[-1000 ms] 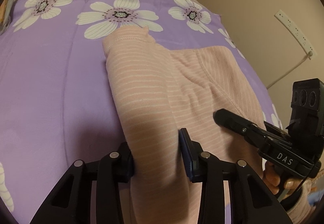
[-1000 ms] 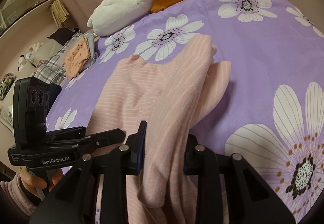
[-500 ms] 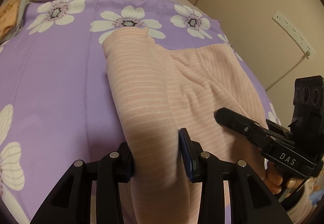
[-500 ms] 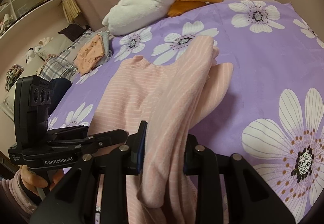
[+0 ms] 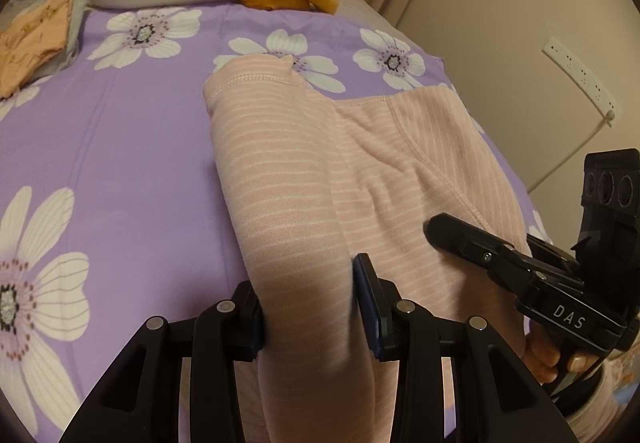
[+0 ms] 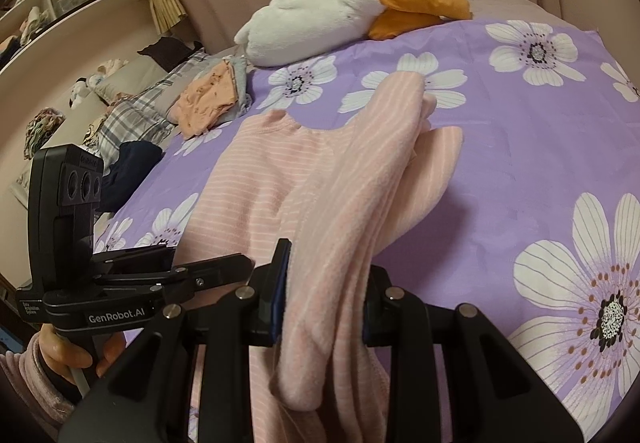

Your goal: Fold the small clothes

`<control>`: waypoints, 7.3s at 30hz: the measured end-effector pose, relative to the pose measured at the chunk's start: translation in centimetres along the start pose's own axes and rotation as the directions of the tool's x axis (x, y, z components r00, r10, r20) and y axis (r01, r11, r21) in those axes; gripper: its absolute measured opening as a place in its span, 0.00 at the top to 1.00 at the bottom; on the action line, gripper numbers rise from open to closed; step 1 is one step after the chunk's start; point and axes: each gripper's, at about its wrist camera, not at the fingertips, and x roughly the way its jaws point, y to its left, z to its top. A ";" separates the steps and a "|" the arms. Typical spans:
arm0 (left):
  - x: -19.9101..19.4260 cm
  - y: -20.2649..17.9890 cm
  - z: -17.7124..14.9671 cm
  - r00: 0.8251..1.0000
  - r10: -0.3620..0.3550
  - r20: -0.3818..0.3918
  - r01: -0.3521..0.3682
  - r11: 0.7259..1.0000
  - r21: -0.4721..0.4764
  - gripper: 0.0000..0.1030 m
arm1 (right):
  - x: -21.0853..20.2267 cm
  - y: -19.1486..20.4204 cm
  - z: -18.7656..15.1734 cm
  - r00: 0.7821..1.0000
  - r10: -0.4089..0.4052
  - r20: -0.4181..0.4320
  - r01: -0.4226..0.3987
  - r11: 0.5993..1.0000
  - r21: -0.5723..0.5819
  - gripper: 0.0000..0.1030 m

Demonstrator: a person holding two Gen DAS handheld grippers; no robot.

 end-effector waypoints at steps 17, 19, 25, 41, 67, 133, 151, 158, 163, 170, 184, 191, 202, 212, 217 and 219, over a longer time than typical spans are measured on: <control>-2.8 2.3 -0.5 0.998 0.039 0.058 -0.038 0.999 -0.031 0.64 | 1.2 4.0 1.5 0.999 0.029 -0.019 -0.031 0.996 -0.083 0.72; -2.9 2.7 -0.5 0.997 0.040 0.063 -0.038 0.999 -0.038 0.64 | 1.5 4.4 1.7 0.999 0.029 -0.024 -0.031 0.995 -0.093 0.72; -3.3 3.6 -0.4 0.996 0.048 0.077 -0.044 0.997 -0.058 0.64 | 2.3 5.2 2.3 0.999 0.035 -0.033 -0.038 0.993 -0.111 0.72; -2.8 6.4 0.6 0.993 0.076 0.086 -0.068 0.993 -0.097 0.64 | 5.7 6.6 3.7 0.997 0.048 -0.058 -0.055 0.990 -0.131 0.72; 1.1 9.3 3.9 0.992 0.113 0.049 -0.108 0.990 -0.094 0.64 | 11.1 4.9 6.4 0.996 0.037 -0.078 -0.047 0.991 -0.129 0.72; 2.3 8.6 -1.4 0.965 0.246 -0.089 -0.251 0.967 -0.049 0.55 | 10.9 1.2 0.1 0.969 -0.076 -0.235 0.042 0.989 -0.145 0.84; 0.9 8.0 -3.6 0.960 0.262 -0.098 -0.269 0.961 -0.061 0.55 | 8.6 0.8 -2.2 0.964 -0.077 -0.254 0.051 0.993 -0.107 0.83; -0.2 7.4 -4.3 0.955 0.277 -0.104 -0.284 0.957 -0.064 0.55 | 7.0 1.3 -2.7 0.968 -0.065 -0.243 0.043 0.994 -0.097 0.78; -1.5 6.6 -4.6 0.948 0.302 -0.097 -0.309 0.949 -0.062 0.55 | 5.2 2.1 -2.8 0.973 -0.055 -0.223 0.037 0.996 -0.085 0.61; -3.3 5.2 -4.5 0.948 0.314 -0.057 -0.317 0.946 -0.062 0.45 | 2.9 3.1 -2.5 0.980 -0.086 -0.182 0.071 0.994 -0.086 0.37; -6.3 2.9 -4.5 0.938 0.345 0.023 -0.343 0.937 -0.061 0.11 | 0.0 5.0 -2.0 0.984 -0.150 -0.095 0.137 0.982 -0.131 0.05; -8.0 3.1 -4.3 0.911 0.405 0.076 -0.394 0.910 -0.129 0.05 | -1.3 6.2 -1.2 0.978 -0.203 -0.038 0.194 0.965 -0.178 0.00; -8.6 2.7 -4.4 0.901 0.432 0.041 -0.423 0.895 -0.145 0.05 | -2.1 7.8 -0.9 0.975 -0.222 -0.008 0.216 0.957 -0.193 0.00; -8.7 2.3 -4.6 0.885 0.464 0.040 -0.456 0.881 -0.128 0.05 | -1.8 8.3 -1.3 0.975 -0.221 -0.019 0.213 0.958 -0.191 0.00; -8.7 2.3 -4.7 0.879 0.475 0.036 -0.468 0.875 -0.123 0.05 | -1.9 8.3 -1.4 0.975 -0.220 -0.013 0.213 0.959 -0.188 0.00; -8.8 2.3 -4.7 0.878 0.477 0.039 -0.470 0.874 -0.122 0.05 | -1.9 8.3 -1.3 0.975 -0.220 -0.013 0.214 0.959 -0.185 0.00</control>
